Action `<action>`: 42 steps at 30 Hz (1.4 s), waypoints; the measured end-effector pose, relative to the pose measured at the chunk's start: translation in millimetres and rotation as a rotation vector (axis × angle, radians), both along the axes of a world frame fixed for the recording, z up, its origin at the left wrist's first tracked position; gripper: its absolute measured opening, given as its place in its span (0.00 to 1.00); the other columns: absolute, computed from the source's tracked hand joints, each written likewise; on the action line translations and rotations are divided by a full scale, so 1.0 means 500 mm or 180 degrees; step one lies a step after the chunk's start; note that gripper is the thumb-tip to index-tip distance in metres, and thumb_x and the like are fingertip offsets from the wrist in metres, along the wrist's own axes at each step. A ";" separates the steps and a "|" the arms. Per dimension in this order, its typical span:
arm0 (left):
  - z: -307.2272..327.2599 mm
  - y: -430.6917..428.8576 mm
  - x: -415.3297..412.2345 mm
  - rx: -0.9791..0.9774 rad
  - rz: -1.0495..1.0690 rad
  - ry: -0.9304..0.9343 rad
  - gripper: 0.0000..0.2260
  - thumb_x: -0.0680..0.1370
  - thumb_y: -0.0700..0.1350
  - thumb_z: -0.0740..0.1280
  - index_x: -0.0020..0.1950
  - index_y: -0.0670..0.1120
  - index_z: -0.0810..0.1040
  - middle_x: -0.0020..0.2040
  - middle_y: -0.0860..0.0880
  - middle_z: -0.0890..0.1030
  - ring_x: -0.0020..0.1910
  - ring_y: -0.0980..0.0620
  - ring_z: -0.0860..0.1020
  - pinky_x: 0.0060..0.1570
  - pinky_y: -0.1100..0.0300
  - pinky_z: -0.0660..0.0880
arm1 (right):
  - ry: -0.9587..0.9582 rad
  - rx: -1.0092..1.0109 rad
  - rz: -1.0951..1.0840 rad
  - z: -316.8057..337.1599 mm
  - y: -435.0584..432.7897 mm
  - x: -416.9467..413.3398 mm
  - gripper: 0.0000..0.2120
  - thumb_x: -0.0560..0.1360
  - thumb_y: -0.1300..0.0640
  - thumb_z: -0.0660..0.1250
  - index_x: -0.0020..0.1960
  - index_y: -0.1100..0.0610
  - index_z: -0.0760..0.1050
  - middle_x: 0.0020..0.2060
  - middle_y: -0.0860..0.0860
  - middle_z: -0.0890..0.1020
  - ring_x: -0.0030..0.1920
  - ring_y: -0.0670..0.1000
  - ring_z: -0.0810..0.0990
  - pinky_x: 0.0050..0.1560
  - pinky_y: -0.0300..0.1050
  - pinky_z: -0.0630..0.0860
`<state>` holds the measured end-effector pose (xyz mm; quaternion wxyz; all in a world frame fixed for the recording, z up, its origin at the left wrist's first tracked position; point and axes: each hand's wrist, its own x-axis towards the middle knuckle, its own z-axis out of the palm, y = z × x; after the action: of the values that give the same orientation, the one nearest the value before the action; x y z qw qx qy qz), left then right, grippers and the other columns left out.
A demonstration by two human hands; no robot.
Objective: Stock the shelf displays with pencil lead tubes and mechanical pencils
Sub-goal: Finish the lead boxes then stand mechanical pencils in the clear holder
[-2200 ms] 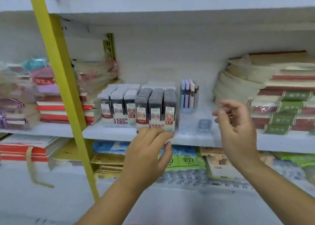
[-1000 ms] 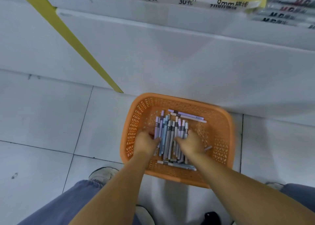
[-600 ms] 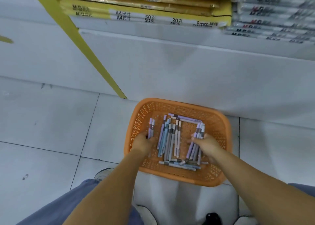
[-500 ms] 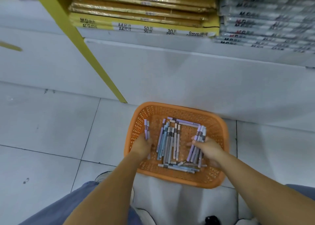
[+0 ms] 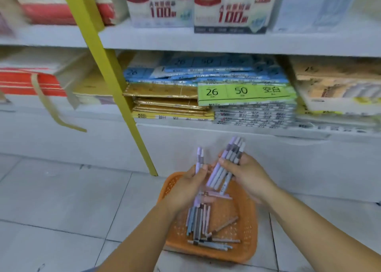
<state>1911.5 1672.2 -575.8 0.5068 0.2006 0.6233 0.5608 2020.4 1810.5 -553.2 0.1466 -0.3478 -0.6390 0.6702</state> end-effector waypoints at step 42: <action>0.553 0.261 0.007 0.2063 0.0512 0.1598 0.07 0.83 0.49 0.62 0.50 0.48 0.76 0.34 0.51 0.82 0.22 0.55 0.69 0.23 0.64 0.69 | 0.0317 0.4531 -0.0689 0.693 0.385 -0.021 0.16 0.75 0.55 0.70 0.52 0.41 0.65 0.36 0.42 0.80 0.38 0.37 0.76 0.35 0.36 0.67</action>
<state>1915.1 1802.6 -299.1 0.2044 0.4308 0.5325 0.6994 2009.9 2003.0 -206.6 0.4322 -0.1983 -0.8753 0.0883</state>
